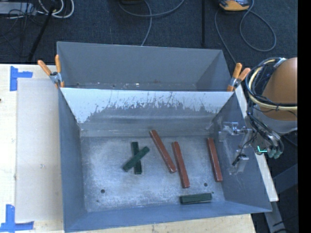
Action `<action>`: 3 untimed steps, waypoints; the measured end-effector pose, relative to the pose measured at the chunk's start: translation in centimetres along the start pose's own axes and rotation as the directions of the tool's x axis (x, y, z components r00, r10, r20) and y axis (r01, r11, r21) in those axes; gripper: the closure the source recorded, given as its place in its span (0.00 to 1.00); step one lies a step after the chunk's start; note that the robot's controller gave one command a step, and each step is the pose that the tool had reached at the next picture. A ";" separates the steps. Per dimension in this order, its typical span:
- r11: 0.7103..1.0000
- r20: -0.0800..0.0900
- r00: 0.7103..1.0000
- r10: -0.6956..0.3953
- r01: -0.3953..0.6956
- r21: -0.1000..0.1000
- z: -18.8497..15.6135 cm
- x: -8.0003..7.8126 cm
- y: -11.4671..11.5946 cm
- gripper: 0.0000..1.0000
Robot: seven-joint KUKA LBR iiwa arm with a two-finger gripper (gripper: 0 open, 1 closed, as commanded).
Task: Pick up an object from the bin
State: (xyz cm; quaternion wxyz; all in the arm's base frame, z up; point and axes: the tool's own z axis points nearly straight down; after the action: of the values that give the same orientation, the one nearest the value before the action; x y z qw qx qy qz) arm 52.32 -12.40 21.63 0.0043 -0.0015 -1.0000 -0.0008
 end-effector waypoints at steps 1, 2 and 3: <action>0.989 0.001 0.989 -0.150 0.150 -0.001 12.5 -3.8 5.8 0.00; 0.992 0.012 0.992 -0.125 0.125 0.000 12.4 -6.8 9.8 0.00; 0.998 0.000 0.998 -0.066 0.066 0.001 13.2 0.9 8.9 0.00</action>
Offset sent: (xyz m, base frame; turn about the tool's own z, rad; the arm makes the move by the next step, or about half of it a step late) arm 0.0382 0.0557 -0.1211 -0.1515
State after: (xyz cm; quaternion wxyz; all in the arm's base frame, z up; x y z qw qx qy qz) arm 51.34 -3.52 8.49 0.0040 0.0316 -0.9995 -0.0005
